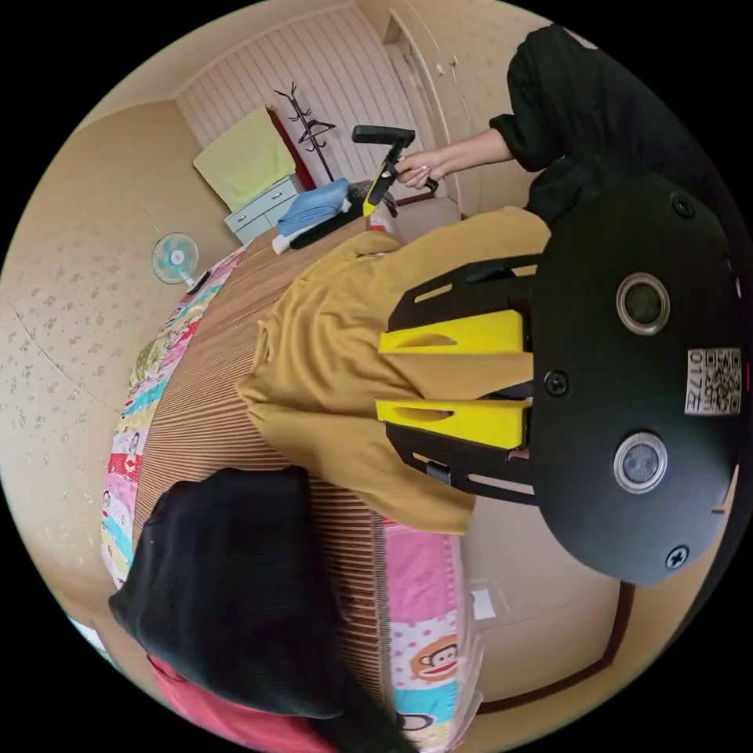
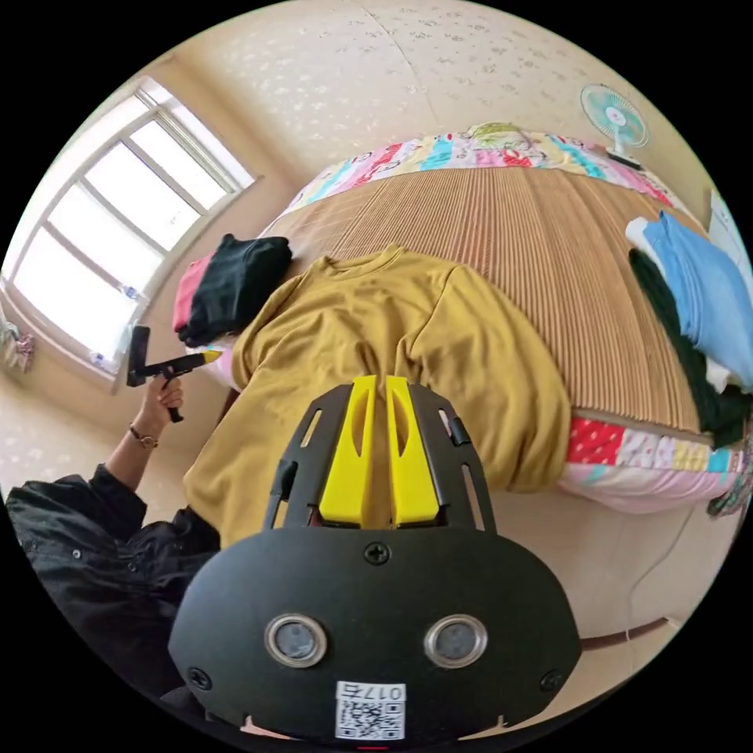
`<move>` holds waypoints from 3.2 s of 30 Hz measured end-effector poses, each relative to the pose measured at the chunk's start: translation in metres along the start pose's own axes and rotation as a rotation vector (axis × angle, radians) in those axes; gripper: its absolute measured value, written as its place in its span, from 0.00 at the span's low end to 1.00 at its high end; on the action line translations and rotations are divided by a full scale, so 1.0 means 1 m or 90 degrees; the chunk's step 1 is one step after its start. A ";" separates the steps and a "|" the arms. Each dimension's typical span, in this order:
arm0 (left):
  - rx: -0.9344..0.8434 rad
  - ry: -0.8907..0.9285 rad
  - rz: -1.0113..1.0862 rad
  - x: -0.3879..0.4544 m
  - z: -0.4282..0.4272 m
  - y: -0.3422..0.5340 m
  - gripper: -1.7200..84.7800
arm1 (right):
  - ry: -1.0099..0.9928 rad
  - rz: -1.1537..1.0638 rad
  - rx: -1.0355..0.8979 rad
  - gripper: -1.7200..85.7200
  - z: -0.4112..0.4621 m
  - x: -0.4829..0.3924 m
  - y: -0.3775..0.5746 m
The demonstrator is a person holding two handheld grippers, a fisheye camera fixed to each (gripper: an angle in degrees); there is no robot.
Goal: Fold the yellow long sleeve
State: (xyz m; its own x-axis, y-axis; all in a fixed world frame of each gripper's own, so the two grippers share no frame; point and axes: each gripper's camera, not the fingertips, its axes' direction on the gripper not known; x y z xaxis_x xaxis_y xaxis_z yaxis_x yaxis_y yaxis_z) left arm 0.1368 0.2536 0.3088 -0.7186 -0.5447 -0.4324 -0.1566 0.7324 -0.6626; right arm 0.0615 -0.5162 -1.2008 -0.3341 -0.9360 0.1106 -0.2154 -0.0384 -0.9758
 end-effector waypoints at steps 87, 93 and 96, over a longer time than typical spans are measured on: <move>-0.150 -0.233 -0.022 0.014 0.023 -0.001 0.02 | -0.156 -0.057 -0.038 0.05 0.172 0.074 -0.176; -0.112 -0.035 0.006 0.042 -0.071 -0.048 0.02 | -0.255 -0.296 -0.040 0.14 0.189 -0.031 -0.161; -0.120 0.011 0.020 0.051 -0.088 -0.073 0.02 | -0.224 -0.368 -0.081 0.17 0.232 -0.081 -0.157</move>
State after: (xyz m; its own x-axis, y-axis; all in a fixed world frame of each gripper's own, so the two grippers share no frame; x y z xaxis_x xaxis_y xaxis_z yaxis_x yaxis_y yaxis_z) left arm 0.0520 0.2083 0.3890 -0.7369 -0.5141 -0.4391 -0.2563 0.8134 -0.5222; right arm 0.3352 -0.5150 -1.1006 0.1807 -0.8363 0.5176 -0.3826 -0.5446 -0.7463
